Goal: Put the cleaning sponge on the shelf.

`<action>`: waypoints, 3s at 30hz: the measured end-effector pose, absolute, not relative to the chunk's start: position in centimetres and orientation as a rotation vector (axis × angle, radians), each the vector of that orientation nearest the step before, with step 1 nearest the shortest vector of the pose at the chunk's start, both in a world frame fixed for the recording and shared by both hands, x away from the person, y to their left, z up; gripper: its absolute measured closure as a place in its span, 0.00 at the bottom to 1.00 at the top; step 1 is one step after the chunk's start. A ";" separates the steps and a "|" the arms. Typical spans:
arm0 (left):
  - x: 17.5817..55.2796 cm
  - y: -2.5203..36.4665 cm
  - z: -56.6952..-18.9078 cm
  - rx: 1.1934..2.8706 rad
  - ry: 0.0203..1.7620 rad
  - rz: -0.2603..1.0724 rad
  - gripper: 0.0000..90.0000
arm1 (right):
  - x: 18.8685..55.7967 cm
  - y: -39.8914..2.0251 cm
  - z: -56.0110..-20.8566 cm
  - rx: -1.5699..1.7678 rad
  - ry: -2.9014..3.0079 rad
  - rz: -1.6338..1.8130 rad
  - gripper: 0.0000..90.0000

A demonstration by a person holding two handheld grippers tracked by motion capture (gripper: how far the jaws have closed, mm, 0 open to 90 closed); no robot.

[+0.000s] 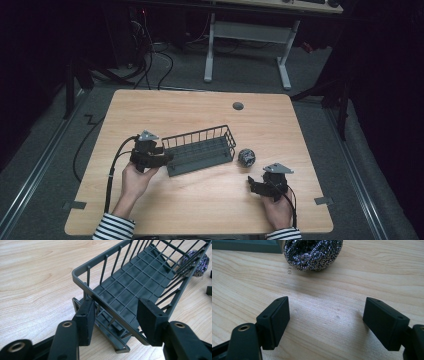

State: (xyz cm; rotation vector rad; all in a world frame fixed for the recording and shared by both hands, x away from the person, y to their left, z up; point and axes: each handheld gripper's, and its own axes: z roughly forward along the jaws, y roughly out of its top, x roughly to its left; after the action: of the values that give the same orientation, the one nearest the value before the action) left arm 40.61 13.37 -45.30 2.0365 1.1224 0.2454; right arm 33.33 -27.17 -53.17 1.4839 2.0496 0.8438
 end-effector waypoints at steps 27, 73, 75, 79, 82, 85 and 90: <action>39.1 16.8 -43.9 1.912 1.070 0.336 0.26 | 33.3 -27.2 -53.2 1.483 2.049 0.843 0.24; 38.2 22.0 -53.4 1.990 1.274 0.452 0.20 | 33.3 -27.1 -53.2 1.487 2.048 0.843 0.25; 38.2 22.0 -53.5 1.996 1.271 0.453 0.20 | 33.3 -27.1 -53.1 1.488 2.048 0.843 0.25; 38.2 21.9 -53.6 2.000 1.267 0.471 0.20 | 33.4 -27.2 -53.1 1.481 2.057 0.845 0.25; 38.2 21.8 -53.6 2.008 1.263 0.484 0.19 | 33.3 -27.3 -53.1 1.474 2.071 0.844 0.25; 38.2 21.7 -53.7 2.014 1.255 0.492 0.19 | 33.3 -27.3 -53.0 1.455 2.095 0.847 0.24; 38.1 21.4 -53.7 2.029 1.250 0.517 0.19 | 33.2 -27.4 -53.0 1.443 2.109 0.857 0.26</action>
State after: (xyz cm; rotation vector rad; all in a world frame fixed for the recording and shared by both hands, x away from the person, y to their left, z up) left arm 38.09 21.43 -53.75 2.0290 1.2501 0.5169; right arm 33.16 -27.37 -53.01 1.4428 2.1093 0.8575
